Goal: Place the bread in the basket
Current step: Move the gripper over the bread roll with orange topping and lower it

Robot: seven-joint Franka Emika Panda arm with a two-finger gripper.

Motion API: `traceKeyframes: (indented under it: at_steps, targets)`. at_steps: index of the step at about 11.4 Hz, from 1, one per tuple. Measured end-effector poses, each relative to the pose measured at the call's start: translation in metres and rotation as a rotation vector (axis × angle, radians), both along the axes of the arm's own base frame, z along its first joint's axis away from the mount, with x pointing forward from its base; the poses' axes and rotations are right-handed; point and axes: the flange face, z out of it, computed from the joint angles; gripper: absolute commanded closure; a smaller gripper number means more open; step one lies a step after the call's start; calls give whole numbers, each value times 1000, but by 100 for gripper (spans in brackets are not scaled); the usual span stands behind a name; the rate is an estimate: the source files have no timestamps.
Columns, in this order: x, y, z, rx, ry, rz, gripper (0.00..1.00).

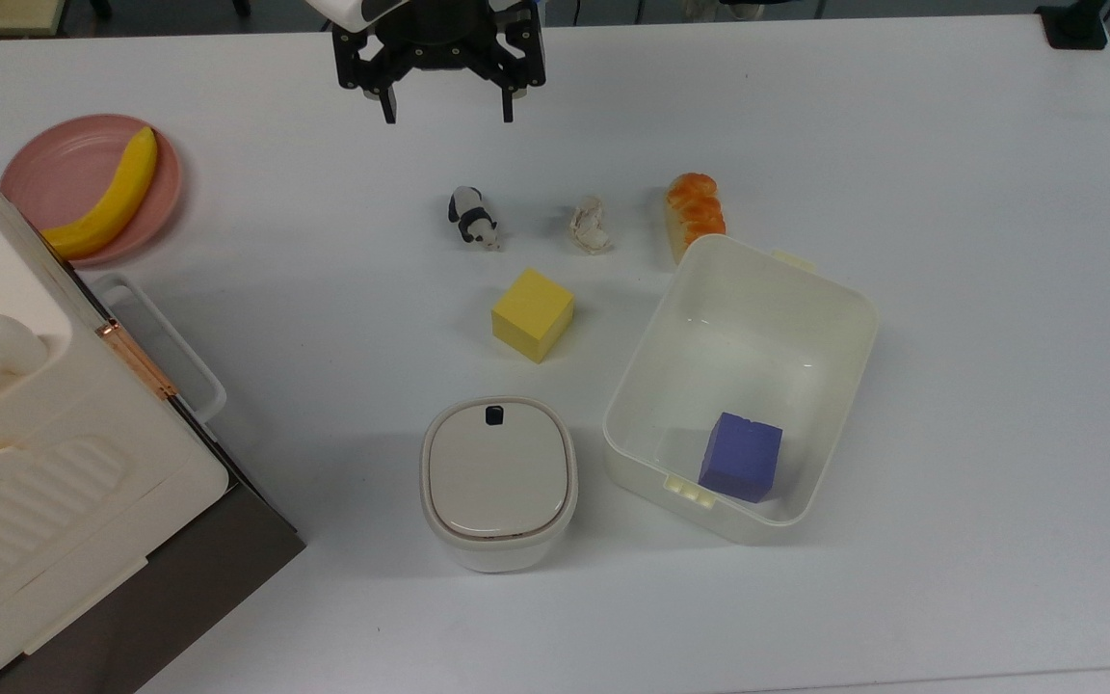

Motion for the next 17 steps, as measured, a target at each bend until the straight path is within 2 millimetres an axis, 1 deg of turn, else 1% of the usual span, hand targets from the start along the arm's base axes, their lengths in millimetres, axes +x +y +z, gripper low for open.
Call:
traceKeyframes:
  at_steps: [9,10,11,12,14,16,17]
  targets:
    - [0,0,-1,0,2,-1,0]
    - [0,1,-1,0,2,1,0]
    - [0,6,-2,0,4,10,0]
    - [0,16,-4,-3,7,25,0]
    - [-2,46,-14,-12,26,63,0]
    - [-10,95,-30,-21,57,103,0]
    - [-18,124,-40,-26,78,141,0]
